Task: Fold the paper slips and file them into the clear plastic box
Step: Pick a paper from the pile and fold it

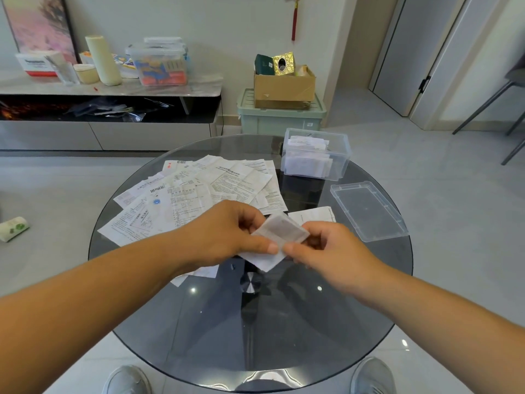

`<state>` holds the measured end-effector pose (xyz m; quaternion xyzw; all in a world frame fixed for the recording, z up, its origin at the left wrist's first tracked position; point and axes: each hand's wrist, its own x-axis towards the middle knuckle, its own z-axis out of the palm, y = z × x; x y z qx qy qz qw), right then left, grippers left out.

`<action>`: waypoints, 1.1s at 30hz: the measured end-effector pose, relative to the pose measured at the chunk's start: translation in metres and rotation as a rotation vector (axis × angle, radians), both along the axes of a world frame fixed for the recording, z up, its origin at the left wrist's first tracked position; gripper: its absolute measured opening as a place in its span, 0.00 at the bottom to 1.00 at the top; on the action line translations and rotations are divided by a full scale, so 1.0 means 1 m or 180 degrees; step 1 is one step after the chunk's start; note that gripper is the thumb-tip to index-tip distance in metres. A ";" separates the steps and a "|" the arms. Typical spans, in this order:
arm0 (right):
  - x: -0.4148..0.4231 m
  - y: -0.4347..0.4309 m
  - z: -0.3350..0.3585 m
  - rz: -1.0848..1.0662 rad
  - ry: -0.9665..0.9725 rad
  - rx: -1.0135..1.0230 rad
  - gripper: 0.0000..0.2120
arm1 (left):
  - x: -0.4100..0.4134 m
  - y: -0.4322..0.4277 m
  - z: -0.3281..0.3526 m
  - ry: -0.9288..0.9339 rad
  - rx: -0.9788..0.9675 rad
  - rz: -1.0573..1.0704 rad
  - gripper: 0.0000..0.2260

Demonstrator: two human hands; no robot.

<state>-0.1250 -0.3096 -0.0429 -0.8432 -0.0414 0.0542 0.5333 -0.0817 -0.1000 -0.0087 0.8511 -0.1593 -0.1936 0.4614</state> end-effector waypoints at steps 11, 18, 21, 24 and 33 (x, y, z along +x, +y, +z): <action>-0.007 -0.007 -0.011 0.0414 -0.1013 -0.1313 0.05 | -0.014 0.007 -0.016 -0.1117 0.0646 -0.0369 0.04; -0.011 -0.005 -0.011 0.0563 -0.0638 -0.1272 0.07 | -0.021 0.012 -0.025 -0.0903 0.1028 -0.0614 0.08; -0.010 -0.003 -0.010 0.0456 -0.0470 -0.1045 0.05 | -0.020 0.010 -0.026 -0.0998 0.1090 -0.0530 0.07; -0.007 -0.002 -0.011 0.0292 -0.0371 -0.0923 0.06 | -0.018 0.007 -0.026 -0.0932 0.1186 -0.0468 0.09; -0.002 0.003 -0.009 0.0103 0.0043 -0.1249 0.18 | -0.015 -0.006 -0.032 -0.1220 0.1625 -0.0378 0.07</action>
